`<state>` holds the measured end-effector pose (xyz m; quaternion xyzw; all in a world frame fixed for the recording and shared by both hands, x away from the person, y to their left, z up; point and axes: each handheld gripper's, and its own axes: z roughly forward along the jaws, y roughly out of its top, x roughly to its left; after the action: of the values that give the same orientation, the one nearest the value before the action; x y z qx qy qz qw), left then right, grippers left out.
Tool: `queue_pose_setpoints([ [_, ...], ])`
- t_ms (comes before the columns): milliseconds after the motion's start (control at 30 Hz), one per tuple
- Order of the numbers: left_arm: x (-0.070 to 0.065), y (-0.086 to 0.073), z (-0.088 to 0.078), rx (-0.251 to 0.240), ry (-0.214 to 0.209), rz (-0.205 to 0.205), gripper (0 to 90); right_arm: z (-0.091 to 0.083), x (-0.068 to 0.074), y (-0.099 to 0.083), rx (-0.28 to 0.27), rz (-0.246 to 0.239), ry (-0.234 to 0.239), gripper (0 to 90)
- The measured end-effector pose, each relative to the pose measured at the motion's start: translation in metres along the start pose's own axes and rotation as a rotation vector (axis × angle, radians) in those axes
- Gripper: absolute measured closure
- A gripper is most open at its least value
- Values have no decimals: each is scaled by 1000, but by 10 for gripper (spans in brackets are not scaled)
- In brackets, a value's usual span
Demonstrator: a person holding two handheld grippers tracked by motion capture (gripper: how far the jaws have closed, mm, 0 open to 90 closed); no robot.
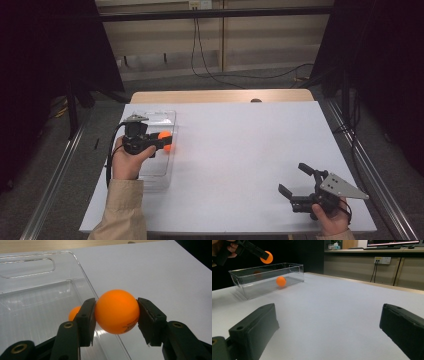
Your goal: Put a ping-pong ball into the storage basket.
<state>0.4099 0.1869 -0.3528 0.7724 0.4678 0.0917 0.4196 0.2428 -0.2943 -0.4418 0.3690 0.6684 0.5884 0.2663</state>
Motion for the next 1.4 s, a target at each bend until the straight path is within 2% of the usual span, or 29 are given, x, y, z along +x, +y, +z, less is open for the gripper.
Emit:
queue_pose_setpoints([
  [367,3,-1,-3,-1,16,10,510,0,0,0,-1,-1,1,8],
  [633,8,-3,-4,-3,26,-6,509,0,0,0,-1,-2,1,8],
  [767,10,-4,-5,-9,47,-13,510,0,0,0,-2,-3,2,8],
  [1000,14,-7,-5,-9,50,-23,510,0,0,0,-4,-4,4,8],
  [1400,20,-10,-4,0,71,-21,509,0,0,1,-6,-4,6,8],
])
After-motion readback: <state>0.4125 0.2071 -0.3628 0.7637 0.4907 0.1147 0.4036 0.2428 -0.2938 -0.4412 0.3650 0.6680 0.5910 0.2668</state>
